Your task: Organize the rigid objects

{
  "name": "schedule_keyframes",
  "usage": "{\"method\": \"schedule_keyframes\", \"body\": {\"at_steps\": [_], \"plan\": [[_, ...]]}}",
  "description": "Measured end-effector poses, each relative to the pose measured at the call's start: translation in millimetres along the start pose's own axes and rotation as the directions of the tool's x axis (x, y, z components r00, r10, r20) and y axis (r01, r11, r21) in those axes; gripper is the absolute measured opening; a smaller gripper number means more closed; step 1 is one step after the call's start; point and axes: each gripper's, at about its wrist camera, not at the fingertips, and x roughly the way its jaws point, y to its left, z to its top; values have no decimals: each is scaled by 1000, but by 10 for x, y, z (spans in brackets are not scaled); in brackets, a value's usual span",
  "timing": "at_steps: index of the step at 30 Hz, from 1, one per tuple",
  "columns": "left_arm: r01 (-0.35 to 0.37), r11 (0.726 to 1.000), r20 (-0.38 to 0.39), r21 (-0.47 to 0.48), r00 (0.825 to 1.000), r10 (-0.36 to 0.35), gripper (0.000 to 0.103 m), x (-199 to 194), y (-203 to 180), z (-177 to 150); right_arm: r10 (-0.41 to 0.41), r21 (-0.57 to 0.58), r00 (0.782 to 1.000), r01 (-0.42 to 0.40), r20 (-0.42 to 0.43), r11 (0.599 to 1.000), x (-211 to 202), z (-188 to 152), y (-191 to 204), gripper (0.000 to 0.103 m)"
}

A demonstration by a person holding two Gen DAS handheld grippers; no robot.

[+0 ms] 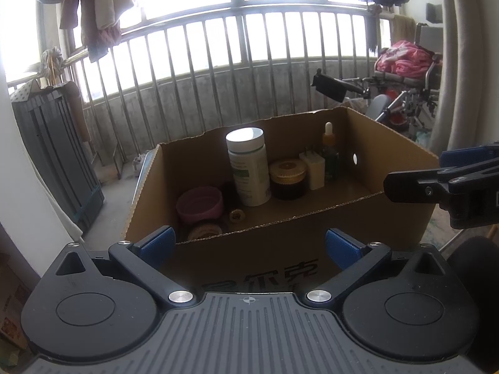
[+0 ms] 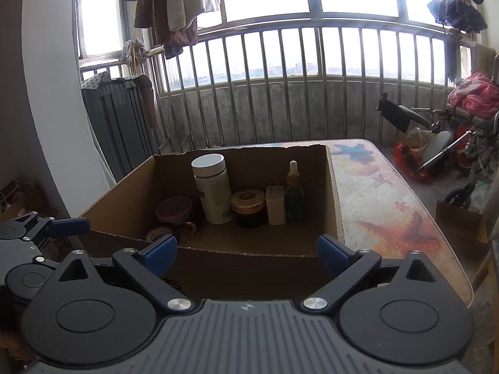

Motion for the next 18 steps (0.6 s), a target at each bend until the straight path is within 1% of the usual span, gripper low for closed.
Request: {"method": "schedule_keyframes", "body": {"at_steps": [18], "plan": [[-2,1000,-1,3,1000,2,103,1,-1,4,0,-4,1000,0,-6,1000,3,-12,4,99]]}}
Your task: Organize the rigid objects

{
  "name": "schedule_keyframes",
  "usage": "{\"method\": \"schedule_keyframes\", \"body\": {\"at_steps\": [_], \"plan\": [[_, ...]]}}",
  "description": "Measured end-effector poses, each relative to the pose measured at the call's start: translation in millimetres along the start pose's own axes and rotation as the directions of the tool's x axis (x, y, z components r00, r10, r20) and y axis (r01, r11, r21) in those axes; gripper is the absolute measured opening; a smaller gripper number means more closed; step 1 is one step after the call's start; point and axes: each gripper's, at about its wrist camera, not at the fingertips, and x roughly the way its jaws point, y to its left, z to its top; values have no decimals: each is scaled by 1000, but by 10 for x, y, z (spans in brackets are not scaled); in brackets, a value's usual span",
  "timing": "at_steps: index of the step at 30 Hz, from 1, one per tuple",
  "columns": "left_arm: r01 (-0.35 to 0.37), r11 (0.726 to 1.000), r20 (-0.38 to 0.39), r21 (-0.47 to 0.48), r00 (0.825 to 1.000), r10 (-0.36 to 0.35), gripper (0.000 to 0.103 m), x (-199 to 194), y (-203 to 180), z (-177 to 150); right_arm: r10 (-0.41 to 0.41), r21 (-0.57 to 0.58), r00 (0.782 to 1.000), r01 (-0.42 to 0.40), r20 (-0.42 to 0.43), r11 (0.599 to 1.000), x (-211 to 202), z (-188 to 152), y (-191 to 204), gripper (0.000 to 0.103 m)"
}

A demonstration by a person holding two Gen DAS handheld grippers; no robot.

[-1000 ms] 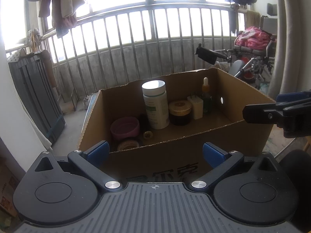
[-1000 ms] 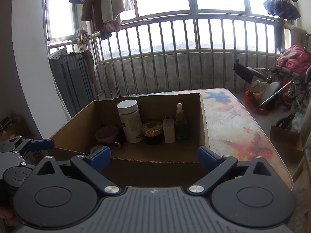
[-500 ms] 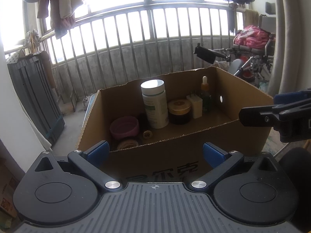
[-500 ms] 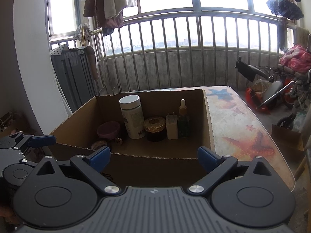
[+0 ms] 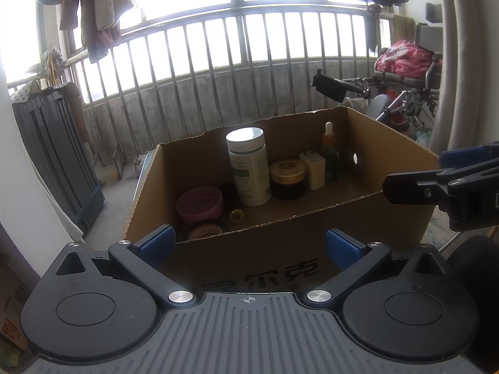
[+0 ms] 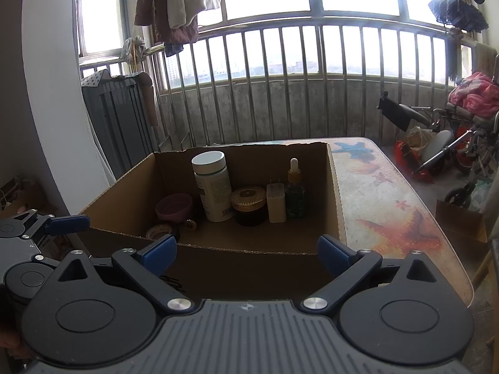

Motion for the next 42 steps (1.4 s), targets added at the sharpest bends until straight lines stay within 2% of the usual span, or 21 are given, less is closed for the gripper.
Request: {"method": "schedule_keyframes", "body": {"at_steps": [42], "plan": [[-1,1000,12,6,1000,0,103,-3,0,-11,-4,-8,1000,4,-4,1000,0,14,-6,100]]}}
